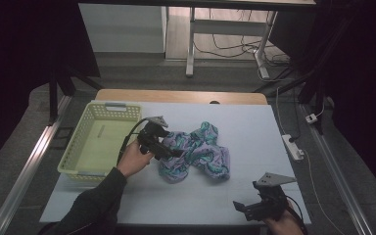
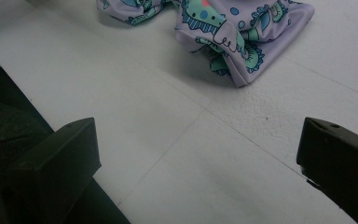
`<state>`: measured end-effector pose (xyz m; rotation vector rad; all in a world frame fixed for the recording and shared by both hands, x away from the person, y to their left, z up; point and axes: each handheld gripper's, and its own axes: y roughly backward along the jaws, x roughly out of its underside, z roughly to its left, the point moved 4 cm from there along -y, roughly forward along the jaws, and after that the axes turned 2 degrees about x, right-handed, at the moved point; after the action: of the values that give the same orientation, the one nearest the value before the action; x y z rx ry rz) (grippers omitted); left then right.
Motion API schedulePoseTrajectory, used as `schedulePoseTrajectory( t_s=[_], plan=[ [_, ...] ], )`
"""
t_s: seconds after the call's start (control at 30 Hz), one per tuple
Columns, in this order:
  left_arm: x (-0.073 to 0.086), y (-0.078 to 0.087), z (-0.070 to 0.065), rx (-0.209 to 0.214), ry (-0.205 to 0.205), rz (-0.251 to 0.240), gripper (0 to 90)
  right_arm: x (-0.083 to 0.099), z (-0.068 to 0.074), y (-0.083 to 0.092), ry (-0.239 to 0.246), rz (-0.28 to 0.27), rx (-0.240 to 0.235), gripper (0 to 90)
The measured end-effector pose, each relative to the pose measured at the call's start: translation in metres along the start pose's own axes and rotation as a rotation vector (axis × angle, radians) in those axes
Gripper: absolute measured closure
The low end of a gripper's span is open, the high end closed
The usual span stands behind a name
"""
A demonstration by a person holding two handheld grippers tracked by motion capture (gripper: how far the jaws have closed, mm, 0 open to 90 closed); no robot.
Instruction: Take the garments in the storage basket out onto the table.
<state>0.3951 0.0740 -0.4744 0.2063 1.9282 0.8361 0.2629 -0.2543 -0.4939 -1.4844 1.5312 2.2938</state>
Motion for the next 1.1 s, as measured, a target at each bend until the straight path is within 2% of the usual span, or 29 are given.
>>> schedulePoseTrajectory(
  t_s=[0.3, 0.47, 0.6, 0.67, 1.1],
  plan=[
    [0.007, 0.011, 0.001, -0.004, 0.011, -0.02, 0.0, 0.0, 0.0, 0.0, 0.0, -0.001, 0.002, 0.0],
    [0.011, 0.016, 0.0, 0.011, 0.025, -0.027, 0.0, 0.0, 0.0, 0.0, 0.0, 0.0, 0.003, 0.0],
    [0.014, 0.018, -0.002, 0.054, 0.057, -0.038, 0.0, 0.0, 0.0, 0.0, -0.001, -0.004, 0.003, 0.0],
    [0.016, 0.02, -0.003, 0.059, 0.058, -0.044, 0.0, 0.0, 0.0, 0.0, -0.001, -0.004, 0.004, 0.0],
    [0.027, 0.035, -0.01, 0.032, 0.043, -0.067, 0.0, 0.0, 0.0, 0.001, -0.005, -0.009, 0.001, 0.0]
  ],
)
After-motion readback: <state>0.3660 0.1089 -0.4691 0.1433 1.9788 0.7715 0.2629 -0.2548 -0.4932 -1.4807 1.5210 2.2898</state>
